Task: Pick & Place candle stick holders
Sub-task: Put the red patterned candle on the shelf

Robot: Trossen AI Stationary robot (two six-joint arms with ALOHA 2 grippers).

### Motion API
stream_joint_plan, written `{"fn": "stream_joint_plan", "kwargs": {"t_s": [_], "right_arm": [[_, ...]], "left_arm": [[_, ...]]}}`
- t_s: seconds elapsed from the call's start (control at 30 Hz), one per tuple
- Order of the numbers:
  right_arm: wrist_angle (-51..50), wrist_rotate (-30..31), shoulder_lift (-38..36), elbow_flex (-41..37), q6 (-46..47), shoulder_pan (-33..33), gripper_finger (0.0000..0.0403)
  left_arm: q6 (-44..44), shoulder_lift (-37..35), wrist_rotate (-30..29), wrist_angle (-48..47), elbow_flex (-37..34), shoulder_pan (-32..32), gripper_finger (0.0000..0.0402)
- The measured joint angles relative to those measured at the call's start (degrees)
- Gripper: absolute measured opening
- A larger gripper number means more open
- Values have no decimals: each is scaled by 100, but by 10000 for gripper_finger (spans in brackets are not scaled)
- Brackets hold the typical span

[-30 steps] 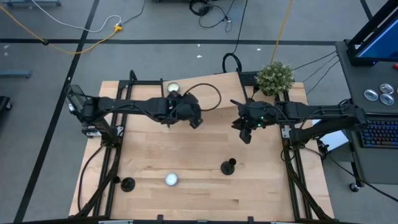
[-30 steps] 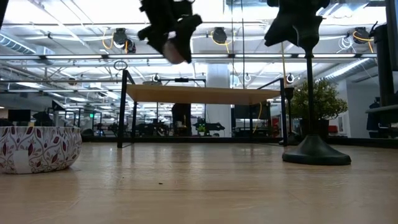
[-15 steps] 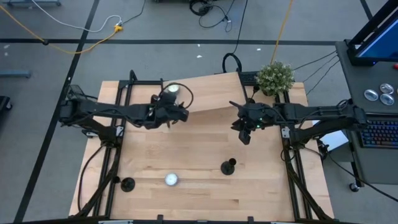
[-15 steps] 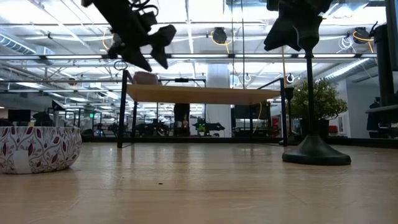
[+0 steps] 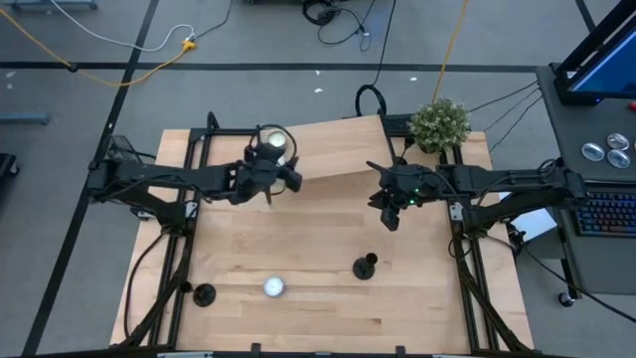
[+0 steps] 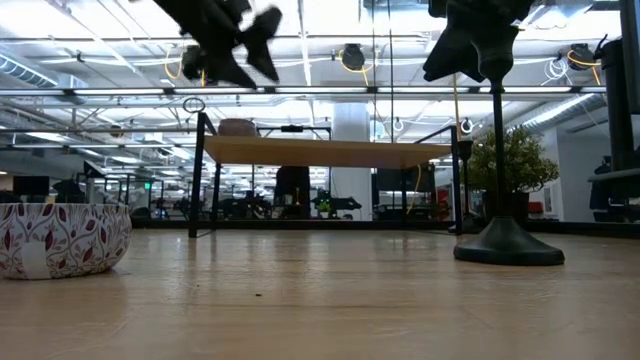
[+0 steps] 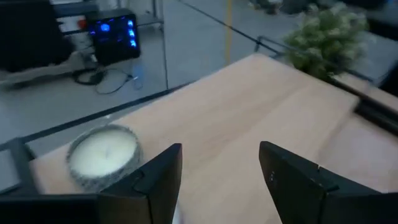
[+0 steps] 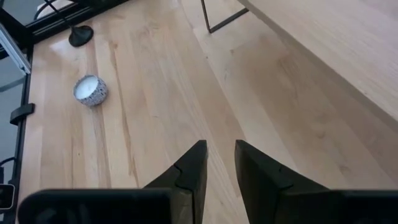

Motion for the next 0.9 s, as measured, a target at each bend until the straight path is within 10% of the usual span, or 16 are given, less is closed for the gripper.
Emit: {"fn": "stream_joint_plan", "kwargs": {"t_s": [0.3,0.9], "right_arm": [[98,27,1,0,-153,-1,73],[81,334,-28,0,-926,-5,73]], "left_arm": [[161,-915,185,-557,605,-1178,189],[-3632,-389,2100,-2863,615,-3180,100]]}}
